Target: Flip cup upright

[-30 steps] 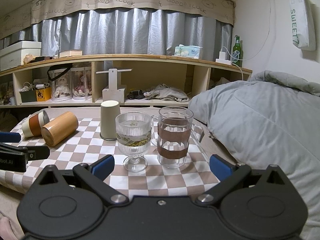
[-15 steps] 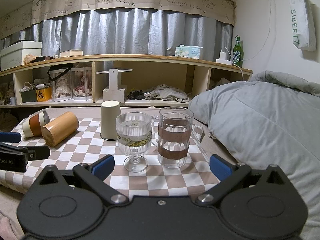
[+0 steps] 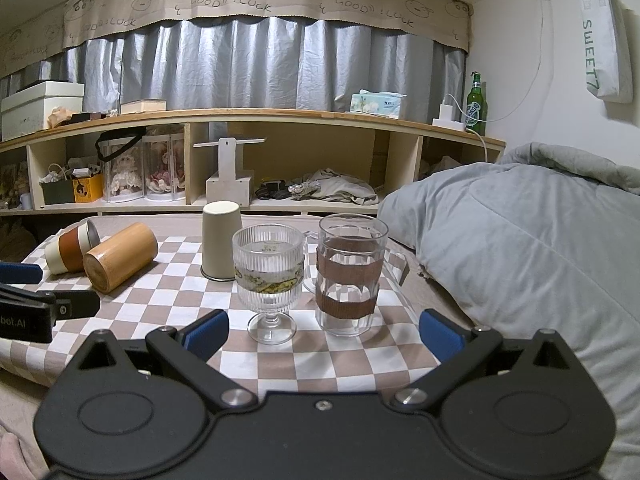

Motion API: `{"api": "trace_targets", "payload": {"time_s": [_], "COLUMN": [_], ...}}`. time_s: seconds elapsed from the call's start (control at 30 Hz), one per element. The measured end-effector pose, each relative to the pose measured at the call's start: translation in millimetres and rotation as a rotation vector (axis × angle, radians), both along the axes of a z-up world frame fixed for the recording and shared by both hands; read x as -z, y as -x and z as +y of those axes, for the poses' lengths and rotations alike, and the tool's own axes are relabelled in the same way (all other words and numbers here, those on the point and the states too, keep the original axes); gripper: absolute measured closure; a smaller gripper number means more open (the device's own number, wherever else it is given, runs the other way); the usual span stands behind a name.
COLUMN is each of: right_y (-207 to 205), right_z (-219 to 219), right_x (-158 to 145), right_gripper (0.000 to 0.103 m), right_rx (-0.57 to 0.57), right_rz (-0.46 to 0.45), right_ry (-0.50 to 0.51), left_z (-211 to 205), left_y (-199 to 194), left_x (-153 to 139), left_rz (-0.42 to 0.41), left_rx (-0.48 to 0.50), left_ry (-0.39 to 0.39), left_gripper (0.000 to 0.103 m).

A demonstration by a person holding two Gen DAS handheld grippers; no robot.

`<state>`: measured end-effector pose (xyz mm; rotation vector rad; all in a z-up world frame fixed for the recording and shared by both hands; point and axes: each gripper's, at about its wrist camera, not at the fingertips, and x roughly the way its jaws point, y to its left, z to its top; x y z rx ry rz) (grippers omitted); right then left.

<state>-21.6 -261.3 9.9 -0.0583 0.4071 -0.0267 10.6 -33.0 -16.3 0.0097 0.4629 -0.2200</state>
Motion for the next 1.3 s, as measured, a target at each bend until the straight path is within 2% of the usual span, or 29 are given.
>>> {"api": "trace_targets", "payload": {"time_s": [1.3], "right_y": [0.1], "right_z": [0.2], "right_x": [-2.8], "right_gripper": [0.001], "right_rx": [-0.004], "right_rz": [-0.007], "right_ry": [-0.005], "left_z": [-3.3], "left_y": [0.4], "left_x": [-4.6], "left_rz": [-0.002], "left_rx": [-0.001], "left_ry": [-0.002], "left_gripper": [0.0]}}
